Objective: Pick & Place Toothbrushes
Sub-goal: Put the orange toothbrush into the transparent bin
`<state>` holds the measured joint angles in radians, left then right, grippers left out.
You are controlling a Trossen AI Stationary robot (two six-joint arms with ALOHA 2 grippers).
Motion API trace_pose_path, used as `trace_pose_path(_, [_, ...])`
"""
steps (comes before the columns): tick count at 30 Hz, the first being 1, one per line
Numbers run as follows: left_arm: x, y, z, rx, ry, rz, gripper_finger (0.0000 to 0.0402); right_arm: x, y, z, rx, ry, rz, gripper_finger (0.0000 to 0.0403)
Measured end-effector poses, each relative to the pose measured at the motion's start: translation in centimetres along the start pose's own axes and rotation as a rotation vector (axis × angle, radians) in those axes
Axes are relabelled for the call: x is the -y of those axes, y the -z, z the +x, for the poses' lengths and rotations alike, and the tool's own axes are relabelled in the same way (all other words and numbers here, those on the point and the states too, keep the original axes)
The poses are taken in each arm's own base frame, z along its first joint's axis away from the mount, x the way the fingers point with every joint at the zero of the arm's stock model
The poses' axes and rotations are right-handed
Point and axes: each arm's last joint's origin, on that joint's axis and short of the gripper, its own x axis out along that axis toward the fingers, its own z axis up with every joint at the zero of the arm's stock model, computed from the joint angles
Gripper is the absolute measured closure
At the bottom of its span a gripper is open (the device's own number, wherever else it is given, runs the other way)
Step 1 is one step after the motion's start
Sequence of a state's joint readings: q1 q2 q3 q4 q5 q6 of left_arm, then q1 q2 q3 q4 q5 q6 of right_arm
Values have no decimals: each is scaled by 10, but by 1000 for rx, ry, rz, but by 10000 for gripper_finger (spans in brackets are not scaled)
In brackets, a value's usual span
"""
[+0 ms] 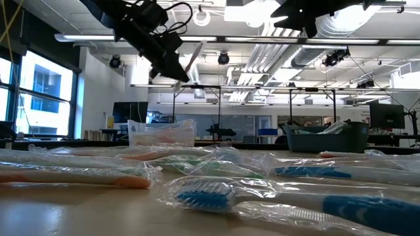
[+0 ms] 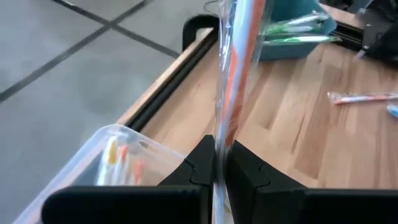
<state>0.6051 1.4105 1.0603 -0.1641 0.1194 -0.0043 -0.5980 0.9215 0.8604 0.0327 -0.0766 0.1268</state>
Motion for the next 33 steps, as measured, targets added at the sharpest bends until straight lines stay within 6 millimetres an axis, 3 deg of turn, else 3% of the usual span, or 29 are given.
trace_pose_path(9, [-13, 31, 3, -171, -34, 9, 391, 0, 0, 0, 0, 0, 0, 212])
trace_pose_path(16, [-38, 52, 0, -233, -115, 36, 385, 0, 0, 0, 1, 0, 0, 212])
trace_pose_path(25, [-51, 51, 2, -211, -185, 158, 388, 0, -1, 0, 8, -1, 0, 212])
trace_pose_path(33, [-54, 67, 17, -316, -181, 137, 384, 0, -1, 0, 8, -1, 9, 212])
